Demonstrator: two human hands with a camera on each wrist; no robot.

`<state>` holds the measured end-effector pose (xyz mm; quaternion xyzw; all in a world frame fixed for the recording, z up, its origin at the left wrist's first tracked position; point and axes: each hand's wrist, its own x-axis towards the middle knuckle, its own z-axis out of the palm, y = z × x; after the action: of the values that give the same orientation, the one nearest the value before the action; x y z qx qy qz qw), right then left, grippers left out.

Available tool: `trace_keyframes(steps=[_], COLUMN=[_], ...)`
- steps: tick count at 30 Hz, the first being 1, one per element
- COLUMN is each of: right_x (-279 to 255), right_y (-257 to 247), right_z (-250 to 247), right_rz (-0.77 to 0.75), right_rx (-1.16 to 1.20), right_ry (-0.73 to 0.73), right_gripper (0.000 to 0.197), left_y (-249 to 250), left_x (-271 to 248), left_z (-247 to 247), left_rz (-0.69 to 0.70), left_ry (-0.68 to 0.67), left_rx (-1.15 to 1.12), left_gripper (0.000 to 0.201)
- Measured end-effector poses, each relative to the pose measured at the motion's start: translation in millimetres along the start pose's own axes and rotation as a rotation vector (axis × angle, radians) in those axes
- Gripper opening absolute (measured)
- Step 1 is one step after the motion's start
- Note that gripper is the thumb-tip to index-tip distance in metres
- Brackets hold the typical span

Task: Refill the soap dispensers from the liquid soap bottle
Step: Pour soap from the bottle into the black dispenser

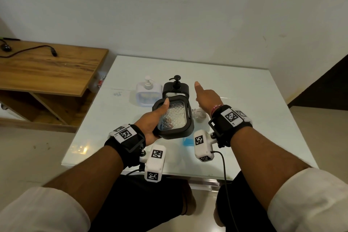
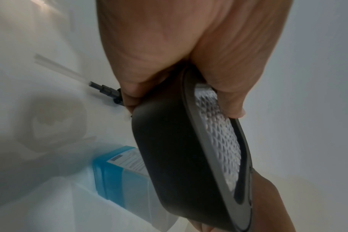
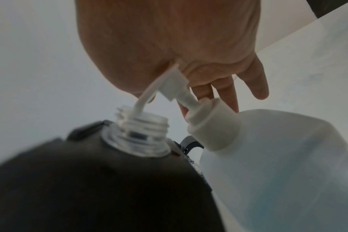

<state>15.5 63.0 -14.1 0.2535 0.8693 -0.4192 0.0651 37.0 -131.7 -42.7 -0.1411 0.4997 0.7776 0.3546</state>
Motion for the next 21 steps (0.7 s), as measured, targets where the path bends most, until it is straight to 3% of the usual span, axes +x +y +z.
trace_keyframes(steps=[8, 21], right_x=[7, 3], right_y=[7, 8], right_z=[6, 9], right_rz=[0.051, -0.052], right_rx=[-0.07, -0.153], right_ry=[0.021, 0.036], right_gripper=[0.071, 0.068], left_y=[0, 1], left_x=[1, -5], left_z=[0, 4], left_rz=[-0.003, 0.009], left_ry=[0.002, 0.005], left_rx=[-0.004, -0.015], left_gripper=[0.056, 0.05])
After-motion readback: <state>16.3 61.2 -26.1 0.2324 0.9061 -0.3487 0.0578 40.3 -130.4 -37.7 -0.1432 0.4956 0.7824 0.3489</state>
